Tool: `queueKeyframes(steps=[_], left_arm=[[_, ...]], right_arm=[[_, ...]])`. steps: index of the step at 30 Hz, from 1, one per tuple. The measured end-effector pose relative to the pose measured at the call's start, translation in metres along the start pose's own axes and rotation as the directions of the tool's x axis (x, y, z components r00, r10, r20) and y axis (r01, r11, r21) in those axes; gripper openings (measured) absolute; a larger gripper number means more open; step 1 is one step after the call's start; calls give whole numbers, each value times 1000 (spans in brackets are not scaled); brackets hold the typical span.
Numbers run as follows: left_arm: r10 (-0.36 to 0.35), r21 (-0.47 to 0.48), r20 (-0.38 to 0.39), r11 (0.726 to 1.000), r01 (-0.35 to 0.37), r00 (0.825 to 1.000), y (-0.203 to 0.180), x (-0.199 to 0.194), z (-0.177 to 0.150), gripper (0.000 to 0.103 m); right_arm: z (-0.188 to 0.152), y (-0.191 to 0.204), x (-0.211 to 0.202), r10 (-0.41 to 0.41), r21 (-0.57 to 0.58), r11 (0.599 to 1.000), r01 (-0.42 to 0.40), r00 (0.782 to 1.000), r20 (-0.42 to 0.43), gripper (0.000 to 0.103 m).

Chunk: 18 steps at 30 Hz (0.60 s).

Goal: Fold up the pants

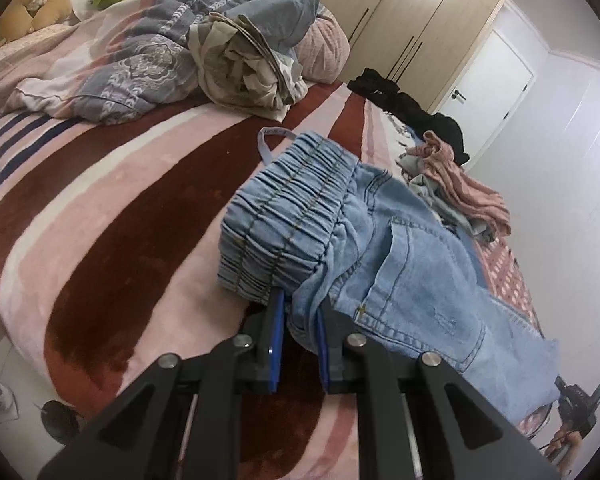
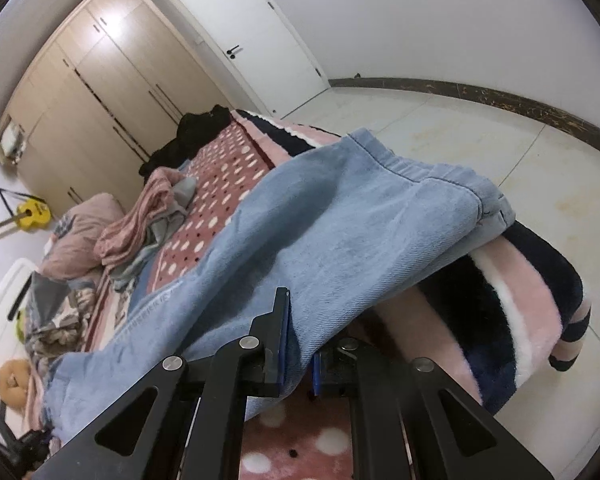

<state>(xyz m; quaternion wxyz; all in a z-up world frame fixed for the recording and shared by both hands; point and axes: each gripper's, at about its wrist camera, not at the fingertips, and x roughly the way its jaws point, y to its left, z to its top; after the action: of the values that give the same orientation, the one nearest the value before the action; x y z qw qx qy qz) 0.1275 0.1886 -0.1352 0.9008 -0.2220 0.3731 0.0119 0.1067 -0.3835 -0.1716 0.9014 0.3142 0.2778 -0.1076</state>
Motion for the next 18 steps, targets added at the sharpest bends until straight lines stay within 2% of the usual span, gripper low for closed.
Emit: queueKeyframes(steps=[6, 8, 10, 13, 18], left_arm=[[48, 48, -1, 998, -48, 999, -6, -2, -4, 18], [83, 83, 7, 993, -84, 996, -11, -7, -5, 26], [118, 112, 30, 986, -121, 993, -17, -15, -4, 45], [131, 149, 82, 979, -142, 988, -26, -32, -1, 54], [135, 248, 163, 953, -173, 977, -56, -54, 4, 63]], right_arm=[[0, 3, -3, -1, -43, 999, 0, 1000, -25, 8], [0, 6, -8, -5, -71, 998, 3, 999, -33, 18], [0, 11, -15, -15, -109, 994, 11, 999, -30, 32], [0, 24, -29, -48, -187, 981, 42, 998, -28, 36], [-1, 48, -53, -21, -299, 954, 17, 1000, -10, 46]])
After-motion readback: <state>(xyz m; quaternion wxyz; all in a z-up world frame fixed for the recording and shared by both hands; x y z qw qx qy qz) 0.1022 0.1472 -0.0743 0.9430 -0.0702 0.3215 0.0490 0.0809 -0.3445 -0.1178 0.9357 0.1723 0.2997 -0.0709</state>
